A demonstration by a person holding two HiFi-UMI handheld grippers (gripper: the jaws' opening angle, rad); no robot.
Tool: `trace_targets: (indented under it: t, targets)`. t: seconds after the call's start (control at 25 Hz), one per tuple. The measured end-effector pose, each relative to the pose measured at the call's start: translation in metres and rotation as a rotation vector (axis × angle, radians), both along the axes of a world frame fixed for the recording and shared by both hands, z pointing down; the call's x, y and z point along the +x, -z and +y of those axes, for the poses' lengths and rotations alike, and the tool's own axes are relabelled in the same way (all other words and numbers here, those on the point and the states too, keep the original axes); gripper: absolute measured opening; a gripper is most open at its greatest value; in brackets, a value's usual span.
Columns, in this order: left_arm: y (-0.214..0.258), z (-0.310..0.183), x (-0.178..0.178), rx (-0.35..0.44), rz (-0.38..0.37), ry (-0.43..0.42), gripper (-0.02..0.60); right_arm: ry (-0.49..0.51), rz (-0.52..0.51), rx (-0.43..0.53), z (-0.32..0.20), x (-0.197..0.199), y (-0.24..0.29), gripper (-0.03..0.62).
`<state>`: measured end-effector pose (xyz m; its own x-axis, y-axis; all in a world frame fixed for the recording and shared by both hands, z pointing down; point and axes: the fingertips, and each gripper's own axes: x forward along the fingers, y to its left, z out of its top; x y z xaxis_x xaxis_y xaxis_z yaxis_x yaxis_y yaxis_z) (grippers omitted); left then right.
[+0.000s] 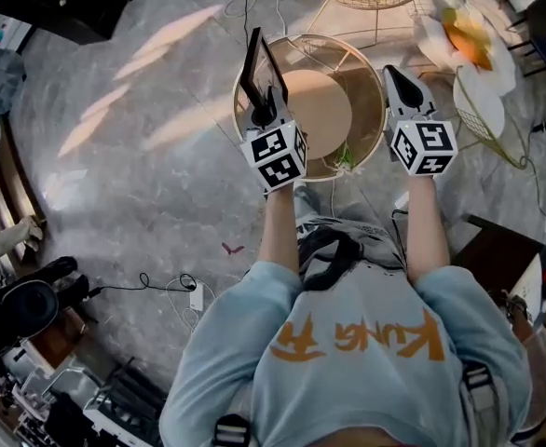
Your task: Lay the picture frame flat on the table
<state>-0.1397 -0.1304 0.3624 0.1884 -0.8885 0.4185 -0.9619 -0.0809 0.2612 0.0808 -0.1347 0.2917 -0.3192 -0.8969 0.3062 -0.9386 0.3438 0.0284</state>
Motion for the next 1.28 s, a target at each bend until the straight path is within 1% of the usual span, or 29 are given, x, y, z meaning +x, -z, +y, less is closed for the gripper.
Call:
trace_targets:
  t: [0.16, 0.36, 0.48, 0.56, 0.68, 0.76, 0.88, 1.28]
  targets:
    - [-0.025, -0.010, 0.018, -0.058, 0.010, -0.045, 0.026, -0.035, 0.010, -0.060, -0.005, 0.013, -0.023, -0.003]
    - [-0.039, -0.020, 0.040, -0.089, -0.004, -0.074, 0.026, -0.036, -0.013, -0.100, -0.018, 0.024, -0.046, -0.003]
    - [-0.049, -0.024, 0.048, -0.106, -0.014, -0.048, 0.026, 0.011, -0.022, -0.120, -0.028, 0.027, -0.061, -0.003]
    - [-0.053, -0.024, 0.050, -0.129, -0.034, -0.029, 0.026, 0.034, -0.034, -0.135, -0.033, 0.031, -0.067, -0.003]
    - [-0.044, -0.039, 0.058, -0.134, -0.050, -0.020, 0.026, 0.043, -0.052, -0.128, -0.059, 0.046, -0.058, -0.003]
    - [-0.043, -0.047, 0.069, -0.138, -0.032, -0.009, 0.026, 0.054, -0.043, -0.132, -0.073, 0.059, -0.058, -0.003]
    - [-0.055, -0.052, 0.079, -0.167, -0.007, 0.004, 0.026, 0.066, -0.054, -0.161, -0.084, 0.068, -0.075, -0.003]
    - [-0.120, -0.052, 0.123, -0.282, 0.074, 0.012, 0.026, 0.151, -0.056, -0.281, -0.093, 0.086, -0.147, -0.003]
